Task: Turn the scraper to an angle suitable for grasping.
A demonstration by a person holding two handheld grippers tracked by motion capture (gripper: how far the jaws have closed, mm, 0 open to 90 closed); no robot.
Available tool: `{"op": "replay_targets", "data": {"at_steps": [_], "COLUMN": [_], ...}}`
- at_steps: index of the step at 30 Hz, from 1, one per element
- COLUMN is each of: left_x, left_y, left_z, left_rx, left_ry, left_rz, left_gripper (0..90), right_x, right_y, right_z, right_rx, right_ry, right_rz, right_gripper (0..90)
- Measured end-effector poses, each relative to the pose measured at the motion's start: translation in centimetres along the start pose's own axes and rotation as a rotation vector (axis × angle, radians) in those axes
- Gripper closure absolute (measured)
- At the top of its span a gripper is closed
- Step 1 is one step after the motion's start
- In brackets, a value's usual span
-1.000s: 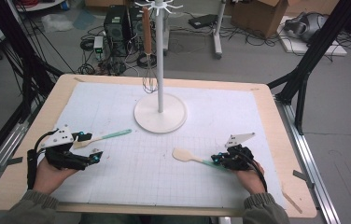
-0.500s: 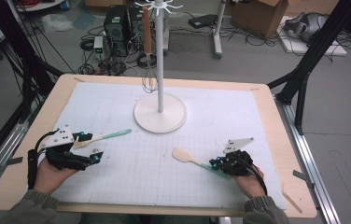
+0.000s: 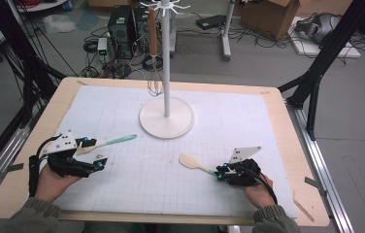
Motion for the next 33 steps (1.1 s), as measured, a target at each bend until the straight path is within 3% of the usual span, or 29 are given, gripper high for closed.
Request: {"op": "replay_targets", "data": {"at_steps": [11, 33], "left_x": [0.01, 0.10], "left_y": [0.04, 0.16], "left_z": [0.00, -0.06], "left_rx": [0.001, 0.003], "left_ry": [0.001, -0.004], "left_rz": [0.001, 0.002], "left_gripper": [17.6, 17.6], "right_x": [-0.27, -0.52], "right_y": [-0.44, -0.56], "right_z": [0.16, 0.26], "right_rx": [-0.029, -0.025], "right_ry": [0.016, 0.017], "right_rz": [0.012, 0.038], "right_gripper": [72.7, 73.0]}}
Point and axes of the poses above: each handheld gripper's, and its own axes: y roughly backward along the jaws, z roughly out of its underside, x roughly to its right, the point moved 4 cm from there along -y, roughly forward along the jaws, and after that the axes turned 15 degrees about -x, right-handed, at the moved point
